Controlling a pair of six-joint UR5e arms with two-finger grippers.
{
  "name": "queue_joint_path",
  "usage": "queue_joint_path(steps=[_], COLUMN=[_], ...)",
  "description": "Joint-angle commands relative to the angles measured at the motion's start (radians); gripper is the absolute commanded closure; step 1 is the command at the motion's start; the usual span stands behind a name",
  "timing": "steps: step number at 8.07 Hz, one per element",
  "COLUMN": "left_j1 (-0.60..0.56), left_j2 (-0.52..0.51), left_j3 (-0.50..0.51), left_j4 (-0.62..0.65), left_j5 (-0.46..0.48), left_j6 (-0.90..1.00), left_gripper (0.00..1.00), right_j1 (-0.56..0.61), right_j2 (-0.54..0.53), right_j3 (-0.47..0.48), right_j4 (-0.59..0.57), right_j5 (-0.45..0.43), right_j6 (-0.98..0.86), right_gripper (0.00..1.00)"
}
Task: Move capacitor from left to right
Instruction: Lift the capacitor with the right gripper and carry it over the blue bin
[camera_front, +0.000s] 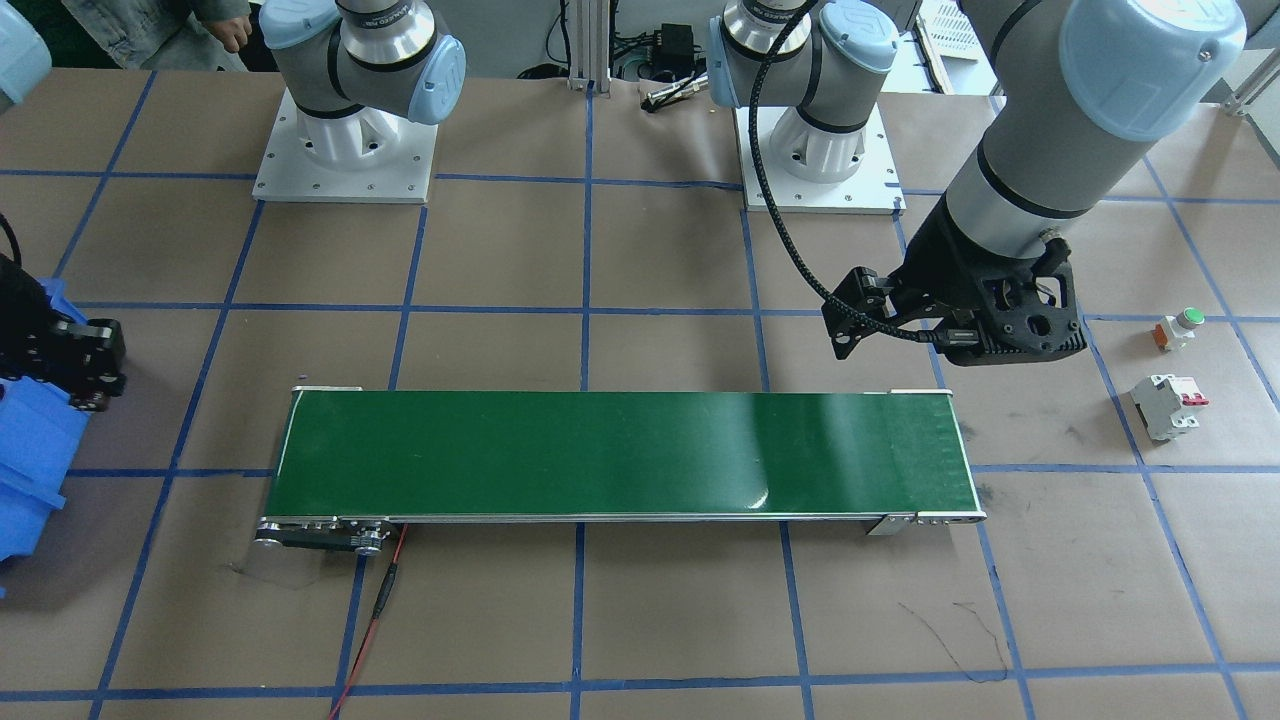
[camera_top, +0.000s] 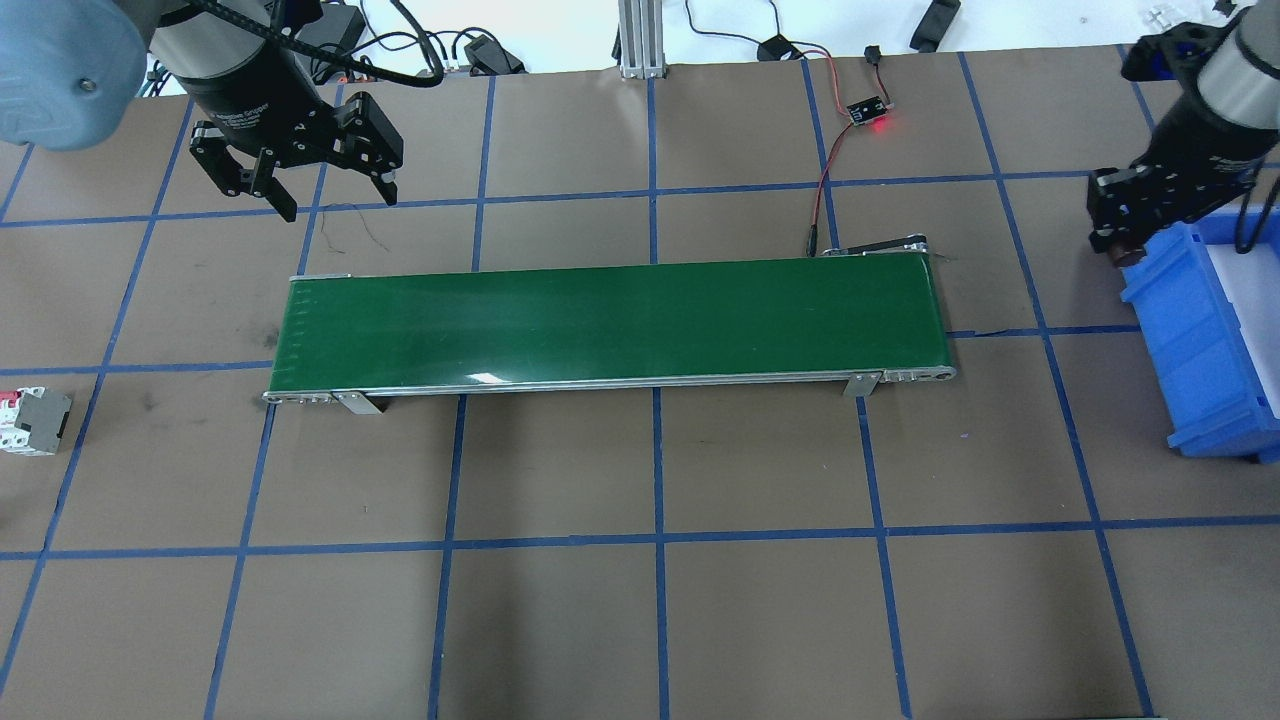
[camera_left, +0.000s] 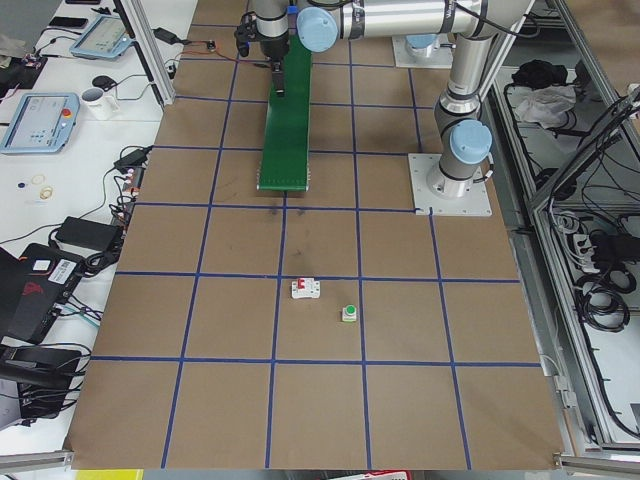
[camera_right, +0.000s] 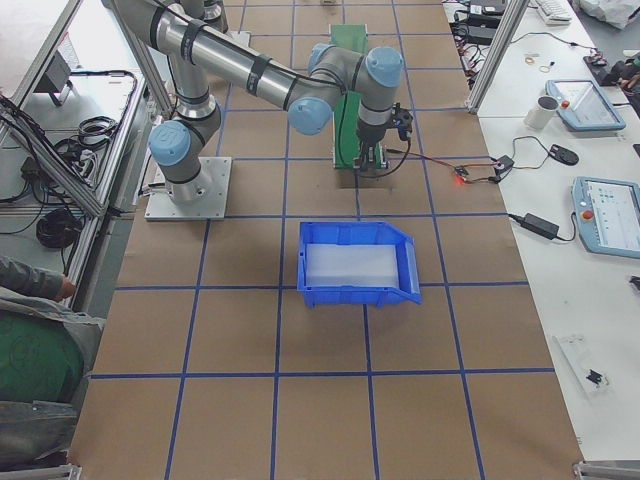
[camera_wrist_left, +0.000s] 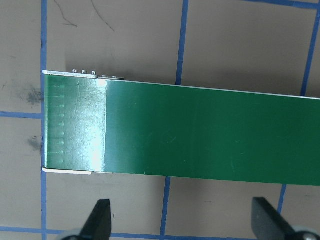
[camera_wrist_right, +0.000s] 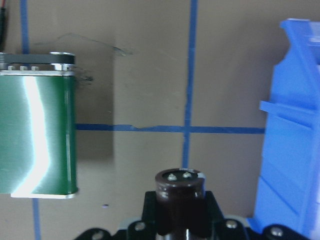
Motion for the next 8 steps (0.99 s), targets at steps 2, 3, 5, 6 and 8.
queue_joint_path(steps=[2,3,5,6,8], left_j1=[0.0,0.0,0.0,0.0,0.0], left_j2=[0.0,0.0,0.0,0.0,0.0], left_j3=[0.0,0.0,0.0,-0.002,-0.002], left_j4=[0.0,0.0,0.0,0.0,0.0], left_j5=[0.0,0.0,-0.002,0.0,-0.002], left_j6=[0.0,0.002,0.014,0.014,0.014], left_gripper=[0.0,0.0,0.0,0.0,0.0], right_j1=[-0.194,-0.229,-0.258,-0.283,-0.298], right_j2=[0.007,0.015,0.05,0.079,0.143], right_j3=[-0.032,-0.029,-0.026,-0.026,-0.028], right_j4=[0.004,0.004,-0.001,-0.006,-0.056], right_j5=[-0.122,-0.151,-0.181,-0.185,-0.181], right_j6=[-0.091,-0.1,-0.108,-0.109,-0.14], right_gripper=[1.0,1.0,1.0,1.0,1.0])
